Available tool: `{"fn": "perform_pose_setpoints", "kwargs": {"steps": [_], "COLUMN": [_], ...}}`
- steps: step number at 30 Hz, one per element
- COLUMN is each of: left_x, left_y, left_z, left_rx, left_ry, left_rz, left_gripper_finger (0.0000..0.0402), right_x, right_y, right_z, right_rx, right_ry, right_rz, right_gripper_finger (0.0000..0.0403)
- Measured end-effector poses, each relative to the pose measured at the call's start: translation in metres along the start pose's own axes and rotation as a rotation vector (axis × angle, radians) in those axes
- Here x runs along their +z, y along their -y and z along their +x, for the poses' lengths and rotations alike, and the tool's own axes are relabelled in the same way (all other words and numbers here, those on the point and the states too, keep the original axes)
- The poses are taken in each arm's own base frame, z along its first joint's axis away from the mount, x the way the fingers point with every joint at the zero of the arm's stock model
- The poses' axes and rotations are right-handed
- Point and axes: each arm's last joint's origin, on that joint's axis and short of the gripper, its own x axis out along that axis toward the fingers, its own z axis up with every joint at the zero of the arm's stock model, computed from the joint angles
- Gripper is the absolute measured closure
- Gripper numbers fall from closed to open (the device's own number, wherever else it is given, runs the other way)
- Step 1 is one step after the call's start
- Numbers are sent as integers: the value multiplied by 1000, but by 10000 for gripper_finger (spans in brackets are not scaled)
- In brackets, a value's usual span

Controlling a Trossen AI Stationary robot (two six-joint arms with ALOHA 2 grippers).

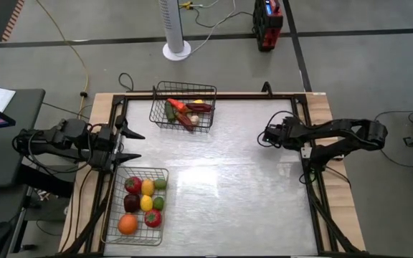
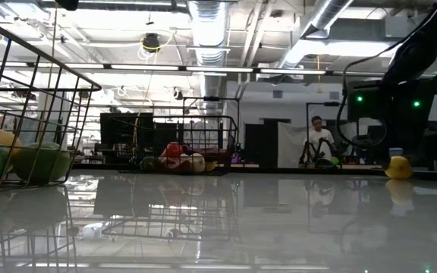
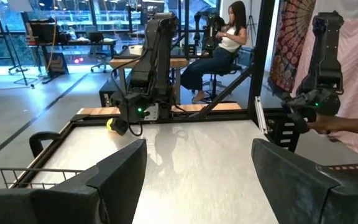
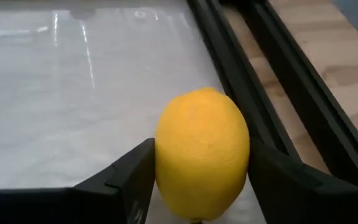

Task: Sort produce into baskets
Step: Put the yellow lemon into the silver wire basket

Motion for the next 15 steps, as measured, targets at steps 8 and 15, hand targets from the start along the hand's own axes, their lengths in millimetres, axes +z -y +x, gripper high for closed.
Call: {"fn": "perform_pose_setpoints", "kwargs": {"steps": [8, 15], "left_x": [0, 1], "left_y": [0, 0], "left_z": [0, 0], "left_rx": [10, 10], "left_ry": [0, 6], "left_rz": [1, 0], "left_gripper_finger": [123, 123], "right_x": [-5, -2], "right_y": [-36, -84], "right_z": [-34, -111], "right_rx": [351, 937], "right_ry": [-59, -12], "right_rz": [-186, -330], "right_gripper_finger": [151, 152]}}
